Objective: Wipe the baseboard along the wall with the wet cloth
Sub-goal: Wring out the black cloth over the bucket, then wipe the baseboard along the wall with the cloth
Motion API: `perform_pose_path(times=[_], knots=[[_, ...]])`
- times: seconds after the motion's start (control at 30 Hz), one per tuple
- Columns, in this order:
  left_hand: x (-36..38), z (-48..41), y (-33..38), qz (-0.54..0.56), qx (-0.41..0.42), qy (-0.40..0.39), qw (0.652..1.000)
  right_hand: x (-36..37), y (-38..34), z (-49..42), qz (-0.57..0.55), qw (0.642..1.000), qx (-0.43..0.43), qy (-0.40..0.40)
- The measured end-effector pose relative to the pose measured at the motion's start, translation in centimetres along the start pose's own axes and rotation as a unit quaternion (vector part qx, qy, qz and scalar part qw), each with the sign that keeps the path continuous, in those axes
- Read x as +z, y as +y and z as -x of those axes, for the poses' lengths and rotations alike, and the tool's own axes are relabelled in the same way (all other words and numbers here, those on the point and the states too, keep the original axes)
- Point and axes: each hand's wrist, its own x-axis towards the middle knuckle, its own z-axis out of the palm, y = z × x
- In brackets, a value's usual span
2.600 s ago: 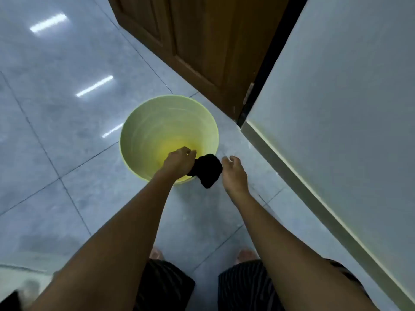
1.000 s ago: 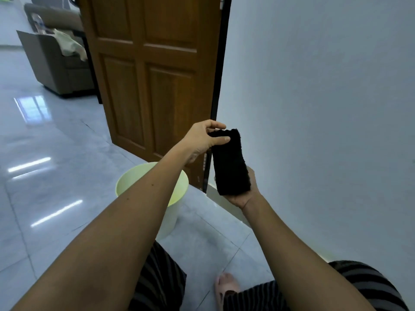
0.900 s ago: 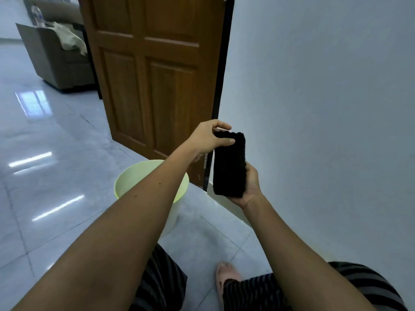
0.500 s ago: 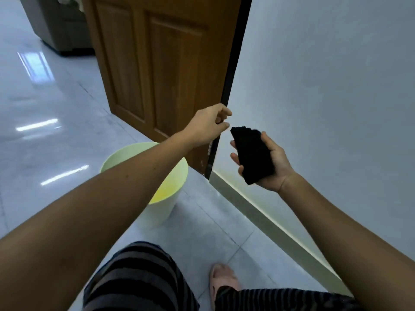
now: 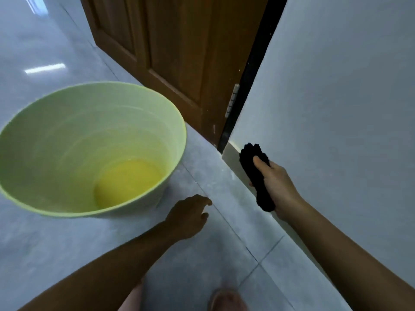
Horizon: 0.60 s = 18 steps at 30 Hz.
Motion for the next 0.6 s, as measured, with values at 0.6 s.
perform_pose_path(times=[0.6], knots=[[5.3,-5.9,-4.6,-0.185,0.012,-0.026,0.982,4.7,5.9,-12.9,0.897,0.314,-0.311,0.009]])
